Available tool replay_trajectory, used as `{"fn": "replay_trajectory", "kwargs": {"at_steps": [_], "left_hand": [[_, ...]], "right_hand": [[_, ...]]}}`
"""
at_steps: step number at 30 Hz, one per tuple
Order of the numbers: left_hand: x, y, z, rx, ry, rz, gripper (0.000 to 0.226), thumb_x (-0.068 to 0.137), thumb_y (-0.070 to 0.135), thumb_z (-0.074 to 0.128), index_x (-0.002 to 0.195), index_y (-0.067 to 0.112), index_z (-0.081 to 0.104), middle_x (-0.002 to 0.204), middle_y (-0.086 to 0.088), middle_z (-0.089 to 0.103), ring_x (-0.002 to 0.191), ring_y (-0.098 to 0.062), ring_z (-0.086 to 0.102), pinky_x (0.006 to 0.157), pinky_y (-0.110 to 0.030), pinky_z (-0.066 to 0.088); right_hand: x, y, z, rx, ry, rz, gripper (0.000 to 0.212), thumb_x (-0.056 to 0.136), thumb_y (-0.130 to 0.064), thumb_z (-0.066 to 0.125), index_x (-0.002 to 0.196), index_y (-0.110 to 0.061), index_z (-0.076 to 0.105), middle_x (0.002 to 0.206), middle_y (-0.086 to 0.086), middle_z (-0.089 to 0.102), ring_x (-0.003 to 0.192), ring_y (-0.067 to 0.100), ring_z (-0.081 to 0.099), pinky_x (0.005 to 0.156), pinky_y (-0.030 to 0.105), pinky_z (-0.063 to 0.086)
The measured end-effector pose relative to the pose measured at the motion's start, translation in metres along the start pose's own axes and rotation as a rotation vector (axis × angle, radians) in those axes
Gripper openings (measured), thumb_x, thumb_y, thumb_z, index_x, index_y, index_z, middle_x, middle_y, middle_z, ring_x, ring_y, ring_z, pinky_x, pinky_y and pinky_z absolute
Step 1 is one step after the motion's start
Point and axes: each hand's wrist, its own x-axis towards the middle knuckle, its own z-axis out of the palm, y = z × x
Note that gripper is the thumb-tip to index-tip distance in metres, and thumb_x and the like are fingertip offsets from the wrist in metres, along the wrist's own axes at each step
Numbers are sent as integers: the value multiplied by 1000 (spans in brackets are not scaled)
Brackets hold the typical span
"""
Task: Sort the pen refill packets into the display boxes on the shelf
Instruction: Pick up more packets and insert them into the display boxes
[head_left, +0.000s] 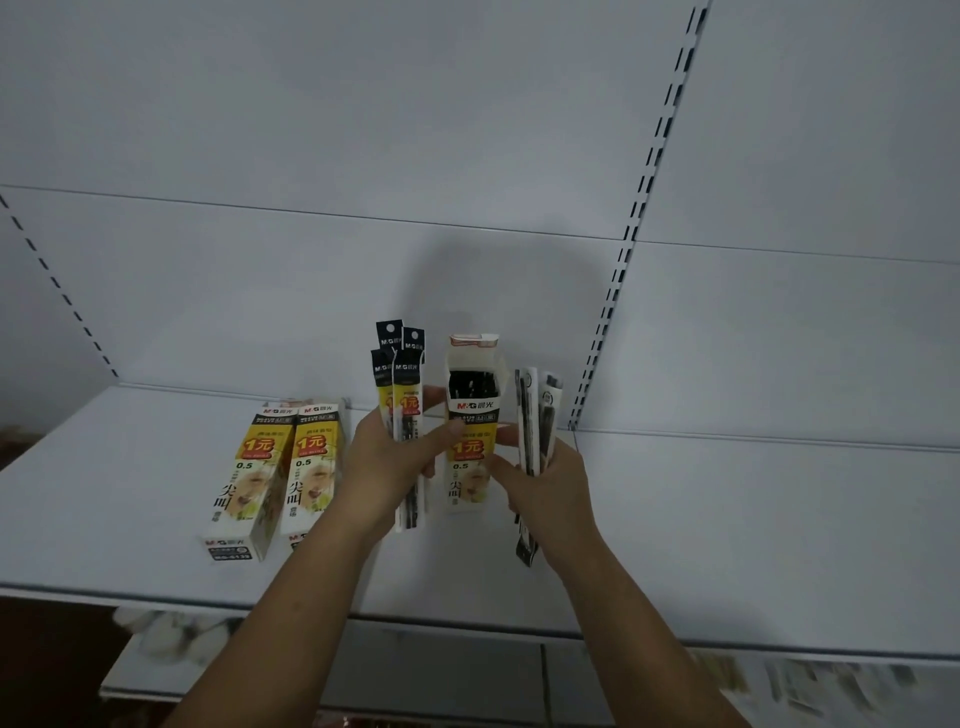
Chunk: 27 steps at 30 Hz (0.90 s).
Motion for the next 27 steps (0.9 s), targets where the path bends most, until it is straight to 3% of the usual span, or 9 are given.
{"fn": "replay_trajectory", "kwargs": {"at_steps": [3,7,11,14,16,20,27], "left_hand": [[0,3,-2,33,23,14,51,72,40,84,118,20,71,100,-4,79,74,-26,67,65,-41,57],[2,2,-7,79,45,24,46,75,43,84,115,25,71,106,3,78,88,-43,70,79,-54,63],[-3,5,-8,46,75,24,34,82,40,79,110,23,71,92,2,76,74,-31,69,70,-43,60],[-6,1,-13,-6,108,10,13,96,28,72,105,18,70,70,5,65,58,-13,60,73,-47,58],[-11,0,-15,-57,96,9,10,100,24,67,96,15,68,63,0,54,49,-13,49,63,-40,55],[-23,2,-12,-109,60,-2,20,102,23,65,84,13,64,61,-5,48,45,-16,40,49,-31,44],[-32,3,-1,-85,5,51,19,102,21,66,83,16,68,60,-8,51,46,-20,44,52,-33,43]], "right_hand": [[-1,-3,-1,-2,17,15,25,89,-17,83,112,-17,75,85,4,76,52,3,59,49,23,48],[-2,-9,-7,12,52,46,22,85,-22,86,104,-20,74,81,-2,77,51,9,58,50,29,51],[-3,-11,-12,13,60,52,15,90,-23,81,97,-14,72,69,0,70,53,17,56,51,32,51],[-6,-12,-18,68,47,67,23,99,-26,70,94,-4,68,63,3,61,51,20,49,48,31,44],[-10,-15,-22,190,8,134,33,105,-31,59,101,1,64,67,7,59,47,19,44,47,29,39],[-19,-22,-25,513,-123,279,30,108,-32,47,115,-4,56,68,9,56,41,17,38,44,24,31],[-42,-44,-6,327,-115,128,36,111,-25,46,104,2,69,70,15,70,46,20,56,46,28,49]]}}
